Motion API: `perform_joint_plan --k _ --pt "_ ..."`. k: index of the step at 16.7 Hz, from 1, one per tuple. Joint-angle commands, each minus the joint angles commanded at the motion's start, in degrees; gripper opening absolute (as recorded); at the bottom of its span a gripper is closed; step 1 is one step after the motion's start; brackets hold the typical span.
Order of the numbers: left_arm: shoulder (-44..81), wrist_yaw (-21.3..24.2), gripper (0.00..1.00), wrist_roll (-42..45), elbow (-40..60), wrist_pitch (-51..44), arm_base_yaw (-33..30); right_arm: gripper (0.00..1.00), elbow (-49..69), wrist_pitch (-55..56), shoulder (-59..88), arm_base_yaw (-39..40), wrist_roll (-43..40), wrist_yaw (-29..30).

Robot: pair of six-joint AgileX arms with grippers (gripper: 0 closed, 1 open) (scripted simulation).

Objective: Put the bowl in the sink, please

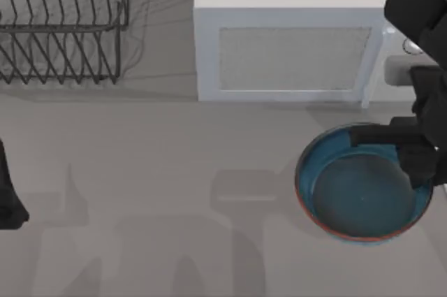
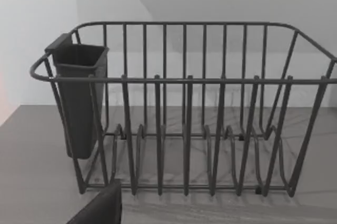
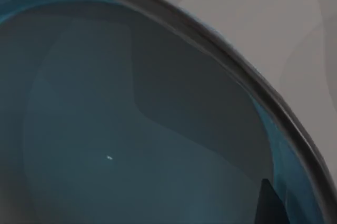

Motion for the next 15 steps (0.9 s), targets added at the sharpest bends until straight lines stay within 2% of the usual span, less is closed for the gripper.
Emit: perform_joint_plan --k 3,7,10,15 --pt "0.00 0.00 1.00 0.00 0.00 0.00 0.00 0.00 0.46 3.52 -1.18 -2.29 -1.36 -1.98" --pt "0.00 0.00 1.00 0.00 0.00 0.00 0.00 0.00 0.43 16.70 -3.63 -9.95 -5.35 -7.80" --pt "0.00 0.00 1.00 0.00 0.00 0.00 0.00 0.00 -1.29 32.47 -4.93 -17.98 -9.18 -13.11" --pt "0.00 0.00 1.00 0.00 0.00 0.00 0.00 0.00 -9.67 64.76 -4.35 -33.02 -16.43 -21.02"
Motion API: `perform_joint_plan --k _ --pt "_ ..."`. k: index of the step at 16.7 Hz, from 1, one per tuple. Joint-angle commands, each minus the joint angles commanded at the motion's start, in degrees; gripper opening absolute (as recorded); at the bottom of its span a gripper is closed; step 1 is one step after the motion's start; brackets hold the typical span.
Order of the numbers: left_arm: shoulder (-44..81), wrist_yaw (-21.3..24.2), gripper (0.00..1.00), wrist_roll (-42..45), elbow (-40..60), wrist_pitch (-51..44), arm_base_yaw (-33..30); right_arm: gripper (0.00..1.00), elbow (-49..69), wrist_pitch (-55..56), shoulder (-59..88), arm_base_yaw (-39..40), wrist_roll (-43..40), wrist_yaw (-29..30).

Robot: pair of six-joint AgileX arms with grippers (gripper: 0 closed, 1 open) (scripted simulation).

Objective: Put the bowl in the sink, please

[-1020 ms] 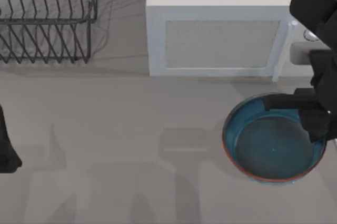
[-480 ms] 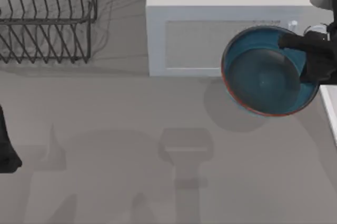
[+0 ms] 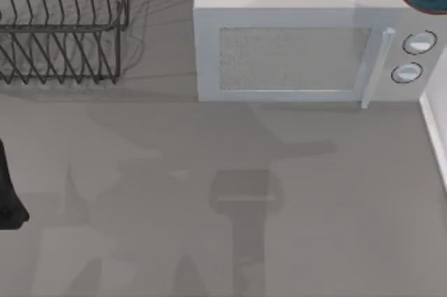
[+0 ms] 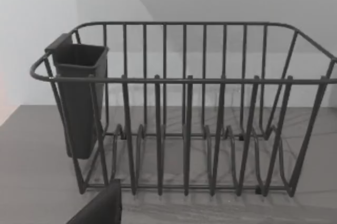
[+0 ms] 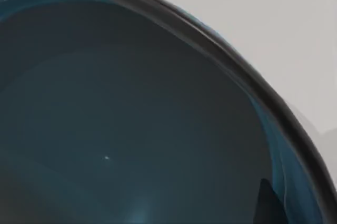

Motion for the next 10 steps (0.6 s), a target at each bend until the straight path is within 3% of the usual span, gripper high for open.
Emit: perform_joint_plan --k 6,10 --pt "0.00 0.00 1.00 0.00 0.00 0.00 0.00 0.00 -17.66 36.69 2.73 -15.71 -8.37 -5.52" --pt "0.00 0.00 1.00 0.00 0.00 0.00 0.00 0.00 -27.16 54.87 2.48 -22.72 -11.58 -7.18"
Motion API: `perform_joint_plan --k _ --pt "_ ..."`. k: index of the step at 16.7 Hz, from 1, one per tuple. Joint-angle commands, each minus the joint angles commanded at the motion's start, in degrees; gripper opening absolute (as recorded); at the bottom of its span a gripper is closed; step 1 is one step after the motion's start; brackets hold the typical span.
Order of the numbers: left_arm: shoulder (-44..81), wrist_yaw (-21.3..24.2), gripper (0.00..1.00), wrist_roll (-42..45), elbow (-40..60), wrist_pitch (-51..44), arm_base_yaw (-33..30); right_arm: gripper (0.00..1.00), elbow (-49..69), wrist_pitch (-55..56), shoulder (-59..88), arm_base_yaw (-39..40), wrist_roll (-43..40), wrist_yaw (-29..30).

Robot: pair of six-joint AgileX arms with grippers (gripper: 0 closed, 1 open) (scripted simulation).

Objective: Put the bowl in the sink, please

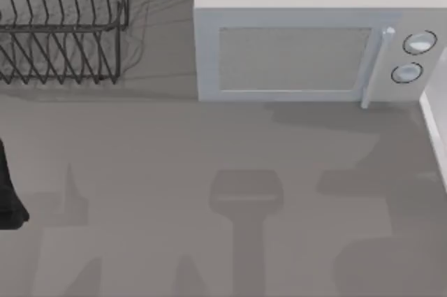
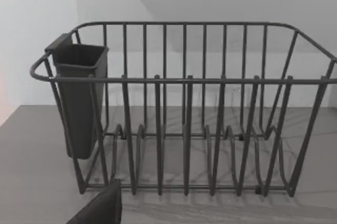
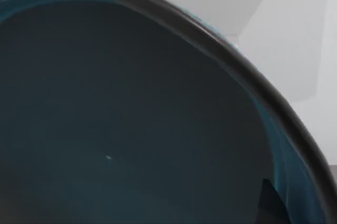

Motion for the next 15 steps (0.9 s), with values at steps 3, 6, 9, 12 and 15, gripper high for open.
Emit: perform_joint_plan --k 3,6,9,12,15 --pt "0.00 0.00 1.00 0.00 0.00 0.00 0.00 0.00 -4.63 8.41 -0.61 -3.11 -1.02 -0.46" --pt "0.00 0.00 1.00 0.00 0.00 0.00 0.00 0.00 -6.56 11.61 -0.92 -4.30 -1.29 -0.57" --pt "0.00 0.00 1.00 0.00 0.00 0.00 0.00 0.00 -6.56 11.61 -0.92 -4.30 -1.29 -0.57" --pt "0.00 0.00 1.00 0.00 0.00 0.00 0.00 0.00 -6.55 12.31 0.14 -4.09 -1.22 -0.52" --pt "0.00 0.00 1.00 0.00 0.00 0.00 0.00 0.00 -7.24 18.08 5.81 -4.47 -1.26 -0.51"
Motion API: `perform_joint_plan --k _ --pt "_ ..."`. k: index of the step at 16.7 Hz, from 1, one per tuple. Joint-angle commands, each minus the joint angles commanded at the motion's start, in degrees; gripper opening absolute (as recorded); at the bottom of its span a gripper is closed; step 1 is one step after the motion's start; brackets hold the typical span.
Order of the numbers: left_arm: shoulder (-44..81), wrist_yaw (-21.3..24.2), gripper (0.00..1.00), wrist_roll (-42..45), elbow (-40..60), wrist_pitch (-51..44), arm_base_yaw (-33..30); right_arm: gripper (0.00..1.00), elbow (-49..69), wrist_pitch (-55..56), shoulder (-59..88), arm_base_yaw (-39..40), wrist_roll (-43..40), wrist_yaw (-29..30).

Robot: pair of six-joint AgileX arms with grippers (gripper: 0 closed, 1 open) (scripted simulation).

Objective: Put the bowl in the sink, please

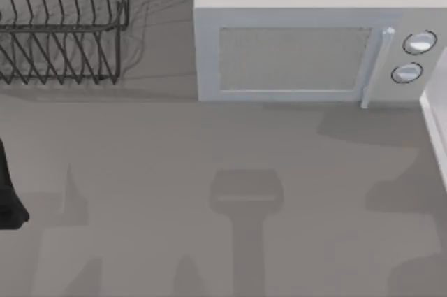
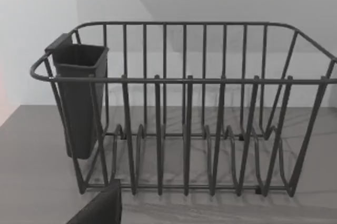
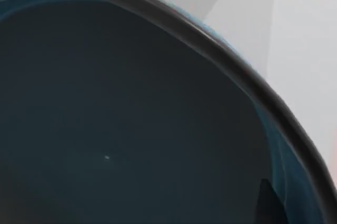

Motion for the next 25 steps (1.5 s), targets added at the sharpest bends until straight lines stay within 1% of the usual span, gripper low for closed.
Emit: perform_joint_plan --k 2,7,9,12,17,25 --pt "0.00 0.00 1.00 0.00 0.00 0.00 0.00 0.00 -0.65 6.89 6.45 -0.28 -0.06 -0.10" --pt "0.00 0.00 1.00 0.00 0.00 0.00 0.00 0.00 -3.31 29.16 24.27 -0.28 -0.28 0.04" --pt "0.00 0.00 1.00 0.00 0.00 0.00 0.00 0.00 -4.41 35.52 29.61 -0.10 -0.29 0.28" --pt "0.00 0.00 1.00 0.00 0.00 0.00 0.00 0.00 -5.34 40.51 34.27 0.06 -0.25 0.46" --pt "0.00 0.00 1.00 0.00 0.00 0.00 0.00 0.00 -5.43 40.98 34.73 0.07 -0.24 0.47" --pt "0.00 0.00 1.00 0.00 0.00 0.00 0.00 0.60 -5.43 40.98 34.73 0.07 -0.24 0.47"
